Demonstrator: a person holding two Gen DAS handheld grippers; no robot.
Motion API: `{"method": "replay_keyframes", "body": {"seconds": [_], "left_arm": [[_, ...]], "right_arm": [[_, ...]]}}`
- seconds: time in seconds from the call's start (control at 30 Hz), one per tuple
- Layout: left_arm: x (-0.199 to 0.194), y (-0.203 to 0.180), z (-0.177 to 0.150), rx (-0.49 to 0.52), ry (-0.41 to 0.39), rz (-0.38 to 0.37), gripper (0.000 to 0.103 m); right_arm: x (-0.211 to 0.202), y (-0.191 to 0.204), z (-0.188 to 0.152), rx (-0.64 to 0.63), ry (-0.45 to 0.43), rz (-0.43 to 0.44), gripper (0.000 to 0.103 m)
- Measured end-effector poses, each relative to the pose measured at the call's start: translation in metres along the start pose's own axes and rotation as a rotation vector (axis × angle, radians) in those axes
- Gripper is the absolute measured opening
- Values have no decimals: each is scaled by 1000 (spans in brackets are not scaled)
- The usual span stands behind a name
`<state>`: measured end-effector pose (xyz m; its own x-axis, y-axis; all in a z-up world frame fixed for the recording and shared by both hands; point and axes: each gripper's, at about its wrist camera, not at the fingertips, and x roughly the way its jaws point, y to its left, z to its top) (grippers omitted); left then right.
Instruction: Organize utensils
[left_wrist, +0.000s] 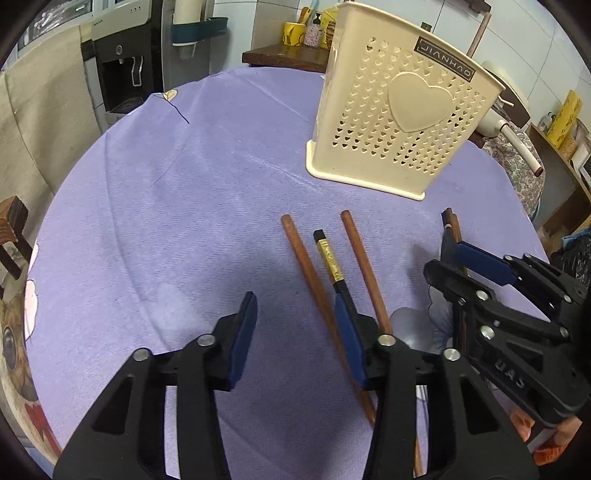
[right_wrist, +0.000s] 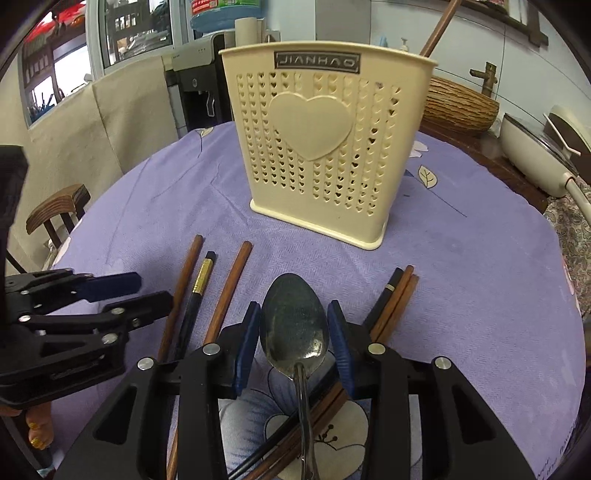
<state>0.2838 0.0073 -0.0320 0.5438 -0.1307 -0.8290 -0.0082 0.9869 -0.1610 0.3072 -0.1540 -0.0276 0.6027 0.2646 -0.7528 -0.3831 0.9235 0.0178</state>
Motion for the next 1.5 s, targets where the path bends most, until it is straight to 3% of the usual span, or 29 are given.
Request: {"method": "replay_keyframes", "body": {"seconds": [0.1,0.67,0.97,1.27,1.5], "left_arm": [[7,-4,3,-2,6,14,30],[24,-20,21,5,14,76,12],[22,-7,24,-53,19,28,10],[-11,-4,23,-61,-53,-22,9],[-65,-9,18,-26,-156,-62,9]], "right_arm": [[-4,-2,-3,16,-4,2,37],[-21,-6,-9,42,-40,-11,37],[-31,-8,-12,62,-67,-23,37],[-51,-7,-13,68,-107,-9,37],[-78,-7,-7,83,-154,31,37]]}}
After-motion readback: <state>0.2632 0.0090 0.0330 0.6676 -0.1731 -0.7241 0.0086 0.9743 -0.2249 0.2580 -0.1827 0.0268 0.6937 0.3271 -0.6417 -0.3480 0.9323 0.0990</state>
